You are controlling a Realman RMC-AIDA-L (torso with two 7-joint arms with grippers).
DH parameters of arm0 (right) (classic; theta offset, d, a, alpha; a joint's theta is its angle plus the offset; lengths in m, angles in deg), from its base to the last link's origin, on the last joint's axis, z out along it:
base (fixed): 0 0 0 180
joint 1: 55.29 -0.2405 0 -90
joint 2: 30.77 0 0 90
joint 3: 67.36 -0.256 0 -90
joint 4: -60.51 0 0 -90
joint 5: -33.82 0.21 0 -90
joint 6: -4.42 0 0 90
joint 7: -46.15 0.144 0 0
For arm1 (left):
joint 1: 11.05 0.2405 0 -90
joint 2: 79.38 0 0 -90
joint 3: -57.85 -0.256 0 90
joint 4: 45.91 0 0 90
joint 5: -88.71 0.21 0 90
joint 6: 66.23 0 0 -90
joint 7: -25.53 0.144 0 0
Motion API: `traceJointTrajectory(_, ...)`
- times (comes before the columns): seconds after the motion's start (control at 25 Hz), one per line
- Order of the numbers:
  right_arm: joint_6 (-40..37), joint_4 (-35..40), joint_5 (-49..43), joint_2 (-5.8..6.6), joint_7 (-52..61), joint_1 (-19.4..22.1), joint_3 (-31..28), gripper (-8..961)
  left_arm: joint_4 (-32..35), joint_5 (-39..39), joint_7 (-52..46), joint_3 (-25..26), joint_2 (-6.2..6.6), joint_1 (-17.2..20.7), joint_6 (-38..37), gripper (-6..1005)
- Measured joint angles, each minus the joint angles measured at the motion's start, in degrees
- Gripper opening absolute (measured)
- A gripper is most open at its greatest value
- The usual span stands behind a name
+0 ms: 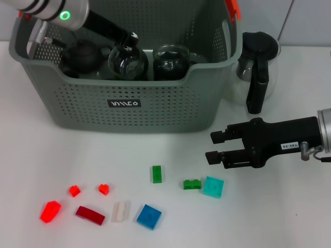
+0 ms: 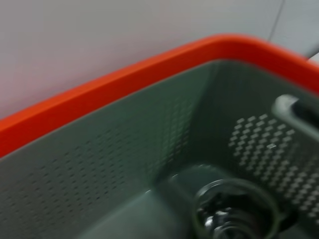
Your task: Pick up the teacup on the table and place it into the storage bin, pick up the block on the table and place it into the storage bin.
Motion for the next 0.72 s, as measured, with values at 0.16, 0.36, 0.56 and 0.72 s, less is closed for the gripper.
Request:
traceJointTrajectory(0.16, 0.2, -0.1, -0.1, -0.06, 0.0, 0.0, 0.0, 643, -2.6, 3.3, -1.7, -0.7, -1.06, -1.4, 4.1, 274)
traceJointTrajectory(0.36, 0.3, -0.4, -0.1, -0.09, 0.0, 0.1, 0.0, 643, -2.9, 4.5, -2.0, -0.4, -1.98, -1.8, 5.3, 286)
traceJointTrajectory(0.56, 0.3, -0.4, -0.2, -0.10, 0.0, 0.0, 0.0, 644, 3.0, 1.9, -2.6, 3.3, -2.25, 0.9, -1.1, 433)
traceJointTrajectory(0.72, 0.3, -0.4, -0.3, -0.02, 0.0, 0.0, 0.0, 644, 14.3, -5.6, -1.7, 6.5, -2.67, 6.3, -12.0, 528)
